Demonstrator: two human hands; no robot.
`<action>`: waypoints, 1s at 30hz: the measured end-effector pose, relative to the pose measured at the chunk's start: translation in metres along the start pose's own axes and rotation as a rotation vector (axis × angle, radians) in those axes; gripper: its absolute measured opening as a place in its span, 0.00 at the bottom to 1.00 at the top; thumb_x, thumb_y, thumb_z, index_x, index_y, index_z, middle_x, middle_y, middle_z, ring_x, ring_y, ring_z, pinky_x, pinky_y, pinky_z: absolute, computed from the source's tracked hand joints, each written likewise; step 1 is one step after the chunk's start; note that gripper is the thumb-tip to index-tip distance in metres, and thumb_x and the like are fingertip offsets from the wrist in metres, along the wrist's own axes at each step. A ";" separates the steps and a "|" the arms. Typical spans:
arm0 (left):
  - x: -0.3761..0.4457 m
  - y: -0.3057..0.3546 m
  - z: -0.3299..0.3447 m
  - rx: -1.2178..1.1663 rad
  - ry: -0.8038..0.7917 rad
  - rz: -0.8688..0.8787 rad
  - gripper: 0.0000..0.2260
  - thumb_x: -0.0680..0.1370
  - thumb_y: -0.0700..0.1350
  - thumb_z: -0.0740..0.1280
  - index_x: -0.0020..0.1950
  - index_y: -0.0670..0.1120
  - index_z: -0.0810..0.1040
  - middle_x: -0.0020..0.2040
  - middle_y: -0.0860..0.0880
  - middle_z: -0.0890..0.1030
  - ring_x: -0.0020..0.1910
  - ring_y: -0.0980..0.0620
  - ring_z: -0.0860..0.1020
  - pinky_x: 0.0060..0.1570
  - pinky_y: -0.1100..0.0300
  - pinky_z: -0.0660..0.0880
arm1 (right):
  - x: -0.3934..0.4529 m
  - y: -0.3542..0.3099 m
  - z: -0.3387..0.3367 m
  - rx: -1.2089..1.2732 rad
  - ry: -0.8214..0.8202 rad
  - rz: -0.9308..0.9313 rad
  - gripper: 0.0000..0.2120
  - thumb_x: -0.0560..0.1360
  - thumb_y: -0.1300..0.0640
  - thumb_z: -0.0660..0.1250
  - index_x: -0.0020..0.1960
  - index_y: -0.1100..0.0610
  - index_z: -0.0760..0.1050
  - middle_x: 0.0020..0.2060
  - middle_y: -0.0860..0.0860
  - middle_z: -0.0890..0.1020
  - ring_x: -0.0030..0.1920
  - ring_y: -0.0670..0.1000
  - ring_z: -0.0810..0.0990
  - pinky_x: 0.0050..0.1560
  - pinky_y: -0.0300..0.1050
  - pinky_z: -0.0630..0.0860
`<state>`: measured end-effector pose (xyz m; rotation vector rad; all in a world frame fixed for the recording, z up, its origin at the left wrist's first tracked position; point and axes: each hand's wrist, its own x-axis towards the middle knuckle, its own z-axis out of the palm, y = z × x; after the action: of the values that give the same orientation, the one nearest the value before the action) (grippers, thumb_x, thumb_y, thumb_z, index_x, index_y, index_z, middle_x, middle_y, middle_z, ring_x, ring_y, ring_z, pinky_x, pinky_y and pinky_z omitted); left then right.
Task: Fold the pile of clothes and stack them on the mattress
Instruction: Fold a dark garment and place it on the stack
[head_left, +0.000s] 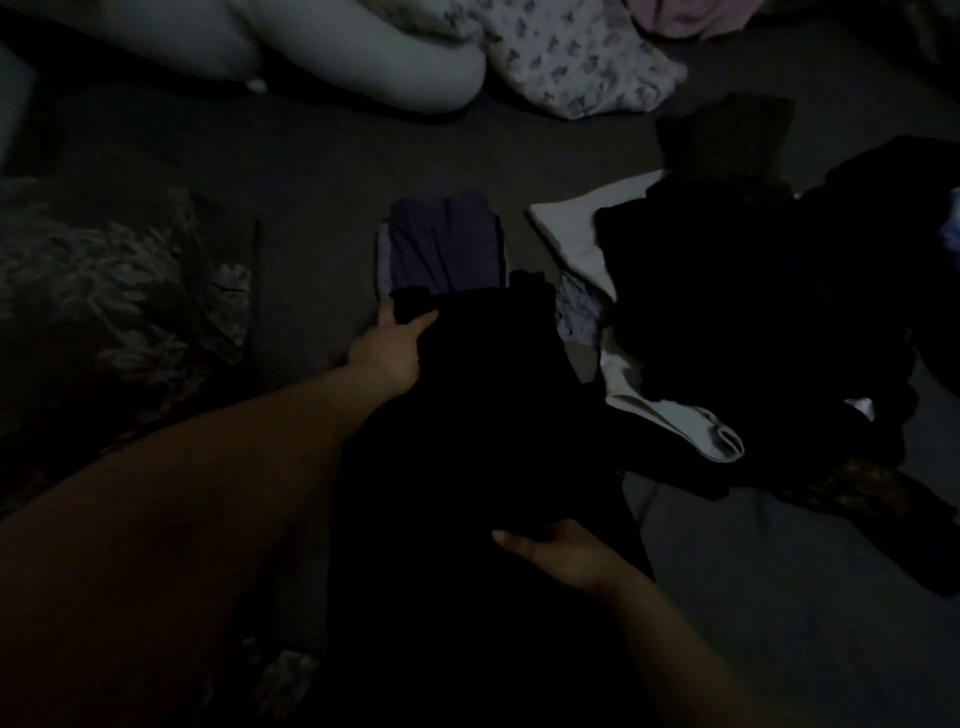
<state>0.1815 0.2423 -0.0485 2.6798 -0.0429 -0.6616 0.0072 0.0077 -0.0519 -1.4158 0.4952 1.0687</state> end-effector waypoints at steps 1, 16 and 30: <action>0.004 0.004 0.000 0.056 -0.036 -0.042 0.24 0.81 0.44 0.56 0.76 0.56 0.55 0.77 0.41 0.52 0.71 0.39 0.62 0.69 0.47 0.62 | -0.003 0.005 -0.004 -0.037 0.008 -0.004 0.40 0.58 0.39 0.79 0.65 0.53 0.72 0.61 0.50 0.77 0.61 0.50 0.77 0.65 0.46 0.72; -0.019 0.033 0.011 -0.467 0.497 -0.209 0.29 0.77 0.35 0.61 0.76 0.47 0.55 0.73 0.37 0.58 0.69 0.40 0.64 0.67 0.55 0.61 | -0.036 0.032 -0.033 -0.394 0.426 -0.175 0.12 0.77 0.48 0.64 0.51 0.56 0.78 0.45 0.51 0.84 0.48 0.51 0.82 0.44 0.46 0.75; -0.220 0.021 0.162 -0.236 0.200 -0.742 0.37 0.73 0.53 0.70 0.75 0.44 0.56 0.67 0.40 0.67 0.68 0.41 0.65 0.61 0.45 0.67 | -0.049 0.063 -0.025 -0.473 0.553 -0.375 0.19 0.79 0.52 0.61 0.60 0.66 0.74 0.54 0.57 0.79 0.56 0.53 0.76 0.50 0.36 0.67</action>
<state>-0.0865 0.1916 -0.0757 2.4702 1.0496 -0.5422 -0.0610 -0.0418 -0.0497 -2.1445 0.3504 0.4915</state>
